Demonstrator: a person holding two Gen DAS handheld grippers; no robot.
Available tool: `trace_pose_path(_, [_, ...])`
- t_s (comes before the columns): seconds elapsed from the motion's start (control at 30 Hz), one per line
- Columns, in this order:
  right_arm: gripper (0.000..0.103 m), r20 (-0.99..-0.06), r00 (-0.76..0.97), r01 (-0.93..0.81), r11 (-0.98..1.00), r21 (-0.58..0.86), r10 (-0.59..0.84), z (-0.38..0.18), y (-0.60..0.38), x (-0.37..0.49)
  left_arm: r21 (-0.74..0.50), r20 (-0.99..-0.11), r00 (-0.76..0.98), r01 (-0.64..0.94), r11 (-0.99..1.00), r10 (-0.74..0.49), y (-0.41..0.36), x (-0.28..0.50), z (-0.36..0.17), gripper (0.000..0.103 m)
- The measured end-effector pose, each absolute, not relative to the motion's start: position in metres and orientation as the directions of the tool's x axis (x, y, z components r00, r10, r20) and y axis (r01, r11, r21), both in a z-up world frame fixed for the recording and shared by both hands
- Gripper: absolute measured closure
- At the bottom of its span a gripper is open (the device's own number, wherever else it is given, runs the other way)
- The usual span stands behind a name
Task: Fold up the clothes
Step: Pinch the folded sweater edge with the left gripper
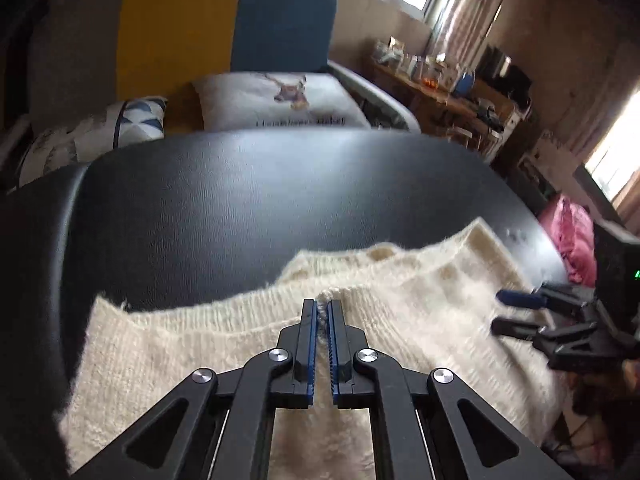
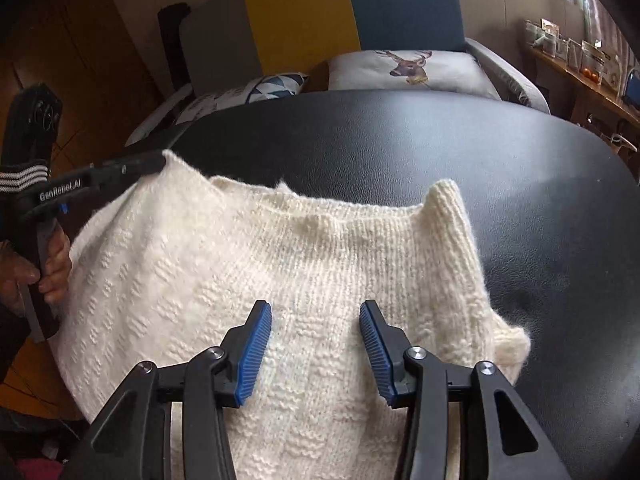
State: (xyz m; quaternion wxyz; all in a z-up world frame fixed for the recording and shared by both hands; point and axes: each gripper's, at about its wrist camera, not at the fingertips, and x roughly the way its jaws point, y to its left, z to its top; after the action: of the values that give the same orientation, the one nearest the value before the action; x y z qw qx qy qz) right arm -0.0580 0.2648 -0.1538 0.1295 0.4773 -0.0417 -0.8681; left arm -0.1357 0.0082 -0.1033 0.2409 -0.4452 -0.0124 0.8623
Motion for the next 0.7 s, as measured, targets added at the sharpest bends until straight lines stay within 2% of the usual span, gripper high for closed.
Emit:
trace_pose_path(0.1, [0.056,-0.8,-0.541,0.181,-0.964,0.193,-0.261,-0.157,0.264,-0.053,-0.258,-0.703,-0.562,-0.37,-0.892,0.436,0.01,-0.146,-0.093,0.098])
trace_pose_path(0.13, [0.056,-0.795,-0.546,0.18,-0.964,0.197,-0.265,-0.158,0.264,-0.051,-0.252,-0.718,-0.555,-0.354,-0.901,0.419,0.012,-0.153,-0.102,0.103])
trace_pose_path(0.2, [0.056,-0.789,-0.549,0.182,-0.961,0.21,-0.276,-0.157,0.265,-0.051,-0.25,-0.745,-0.536,-0.329,-0.911,0.397,0.014,-0.163,-0.116,0.103])
trace_pose_path(0.5, [0.056,-0.787,-0.505,0.2,-0.935,0.293,-0.355,-0.136,0.265,-0.073,-0.325,-0.756,-0.5,-0.274,-0.905,0.423,-0.001,-0.162,-0.124,0.103])
trace_pose_path(0.57, [0.054,-0.791,-0.494,0.233,-0.932,0.279,-0.36,-0.135,0.253,-0.085,-0.341,-0.757,-0.493,-0.262,-0.903,0.429,-0.005,-0.162,-0.126,0.103])
trace_pose_path(0.7, [0.052,-0.864,-0.458,0.29,-0.954,0.077,-0.209,-0.158,0.214,-0.107,-0.353,-0.748,-0.51,-0.236,-0.905,0.425,-0.014,-0.157,-0.125,0.102])
